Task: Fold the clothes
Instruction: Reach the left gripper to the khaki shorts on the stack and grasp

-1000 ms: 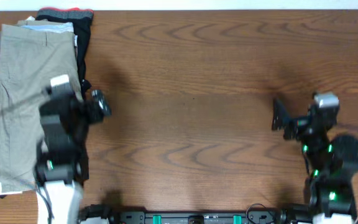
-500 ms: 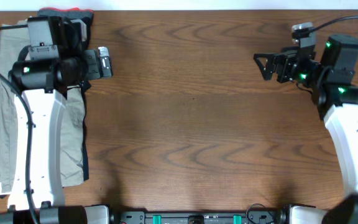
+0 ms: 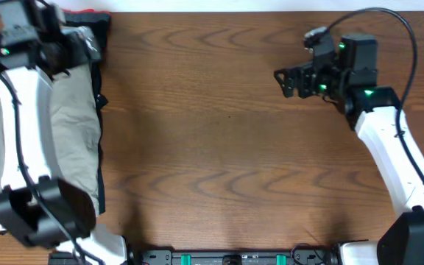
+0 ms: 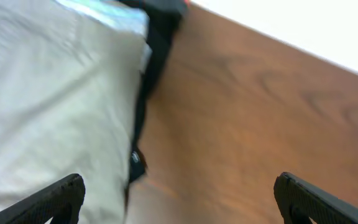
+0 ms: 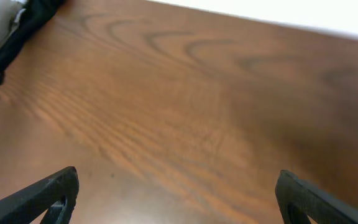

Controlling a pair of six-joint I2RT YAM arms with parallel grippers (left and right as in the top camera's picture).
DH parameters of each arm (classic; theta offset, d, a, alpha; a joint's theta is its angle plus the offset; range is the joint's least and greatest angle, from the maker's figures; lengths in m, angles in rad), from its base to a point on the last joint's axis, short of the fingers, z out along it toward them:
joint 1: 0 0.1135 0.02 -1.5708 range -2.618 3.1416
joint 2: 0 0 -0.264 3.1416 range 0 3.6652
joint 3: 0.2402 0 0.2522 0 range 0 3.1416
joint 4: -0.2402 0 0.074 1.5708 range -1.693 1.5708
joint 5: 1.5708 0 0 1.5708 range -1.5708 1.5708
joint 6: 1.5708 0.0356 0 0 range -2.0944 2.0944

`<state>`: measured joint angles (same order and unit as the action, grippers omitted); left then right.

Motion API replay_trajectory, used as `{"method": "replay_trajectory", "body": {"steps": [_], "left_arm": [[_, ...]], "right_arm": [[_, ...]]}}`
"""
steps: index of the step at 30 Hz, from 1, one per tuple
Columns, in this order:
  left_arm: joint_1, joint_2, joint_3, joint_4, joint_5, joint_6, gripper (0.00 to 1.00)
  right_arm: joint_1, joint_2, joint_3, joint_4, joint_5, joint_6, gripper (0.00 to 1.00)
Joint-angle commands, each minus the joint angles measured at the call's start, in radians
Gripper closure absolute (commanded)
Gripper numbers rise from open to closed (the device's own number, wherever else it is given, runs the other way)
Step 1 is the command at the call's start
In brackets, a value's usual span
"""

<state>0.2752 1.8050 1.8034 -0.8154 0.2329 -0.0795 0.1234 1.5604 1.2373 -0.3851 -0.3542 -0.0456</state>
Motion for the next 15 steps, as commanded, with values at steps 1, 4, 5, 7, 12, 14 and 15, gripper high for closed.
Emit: {"method": "replay_trajectory", "body": {"steps": [1, 4, 5, 7, 12, 14, 15], "left_arm": [[0.039, 0.097, 0.104, -0.006, -0.016, -0.016, 0.02], [0.059, 0.159, 0.129, 0.042, -0.110, -0.016, 0.02], [0.066, 0.176, 0.129, 0.068, -0.167, -0.016, 0.02], [0.078, 0.211, 0.129, 0.124, -0.317, -0.002, 0.02], [0.122, 0.282, 0.129, 0.235, -0.454, 0.087, 0.01], [0.140, 0.304, 0.129, 0.262, -0.443, 0.087, 0.00], [0.149, 0.319, 0.129, 0.281, -0.430, 0.087, 0.00]], "right_arm": [[0.025, -0.004, 0.021, -0.004, 0.113, -0.023, 0.01], [0.034, 0.002, 0.021, -0.027, 0.114, -0.023, 0.01], [0.035, 0.005, 0.021, -0.040, 0.114, -0.023, 0.01], [0.035, 0.015, 0.021, -0.066, 0.111, -0.023, 0.01], [0.035, 0.060, 0.021, -0.140, 0.113, -0.023, 0.01], [0.035, 0.082, 0.021, -0.158, 0.112, -0.023, 0.01], [0.035, 0.093, 0.021, -0.162, 0.112, -0.023, 0.01]]}}
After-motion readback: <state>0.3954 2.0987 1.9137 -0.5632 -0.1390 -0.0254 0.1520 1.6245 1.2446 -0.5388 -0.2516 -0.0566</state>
